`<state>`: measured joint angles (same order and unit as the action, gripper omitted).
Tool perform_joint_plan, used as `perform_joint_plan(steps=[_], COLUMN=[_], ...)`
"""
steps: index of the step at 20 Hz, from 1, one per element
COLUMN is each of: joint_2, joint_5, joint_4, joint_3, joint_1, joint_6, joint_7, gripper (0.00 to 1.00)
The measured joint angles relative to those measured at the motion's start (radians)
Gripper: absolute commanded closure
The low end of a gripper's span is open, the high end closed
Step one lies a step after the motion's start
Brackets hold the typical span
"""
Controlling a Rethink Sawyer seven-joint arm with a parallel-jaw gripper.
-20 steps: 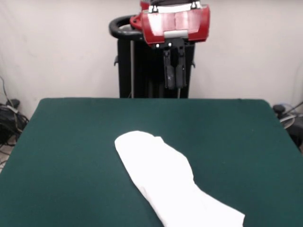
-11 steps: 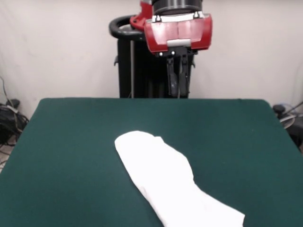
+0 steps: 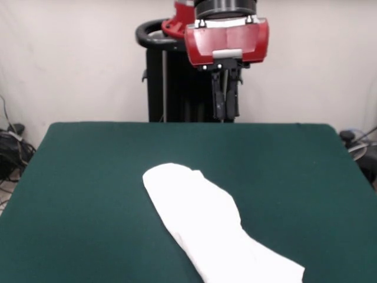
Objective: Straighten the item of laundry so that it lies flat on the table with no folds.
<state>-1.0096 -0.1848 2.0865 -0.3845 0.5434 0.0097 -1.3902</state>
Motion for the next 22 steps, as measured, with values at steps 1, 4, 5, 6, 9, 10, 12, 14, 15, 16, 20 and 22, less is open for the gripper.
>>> perform_joint_plan(steps=[1, 4, 5, 6, 9, 10, 12, 14, 15, 16, 20, 22], joint_2=[0.000, 0.000, 0.000, -0.001, -0.003, -0.003, -0.004, -0.004, -0.005, -0.005, -0.007, -0.010], joint_5=[0.000, 0.000, 0.000, 0.000, 0.000, 0.000, 0.000, 0.000, 0.000, 0.000, 0.000, 0.000], joint_4=[0.000, 0.000, 0.000, 0.000, -0.002, -0.004, -0.008, -0.009, -0.009, -0.009, -0.009, -0.009], joint_3=[0.002, 0.004, 0.004, 0.004, 0.004, 0.003, -0.007, -0.021, -0.029, -0.036, -0.083, -0.120], joint_1=[0.000, 0.000, 0.001, 0.002, 0.005, 0.006, 0.012, 0.019, 0.024, 0.026, 0.048, 0.069], joint_6=[0.000, 0.000, 0.000, 0.000, 0.000, 0.000, 0.000, 0.000, 0.000, 0.000, 0.000, 0.000], joint_7=[0.000, 0.000, 0.000, 0.000, 0.000, 0.000, 0.000, 0.000, 0.000, 0.000, 0.000, 0.000], gripper=[1.00, 1.00, 1.00, 1.00, 1.00, 1.00, 1.00, 1.00, 1.00, 1.00, 1.00, 1.00])
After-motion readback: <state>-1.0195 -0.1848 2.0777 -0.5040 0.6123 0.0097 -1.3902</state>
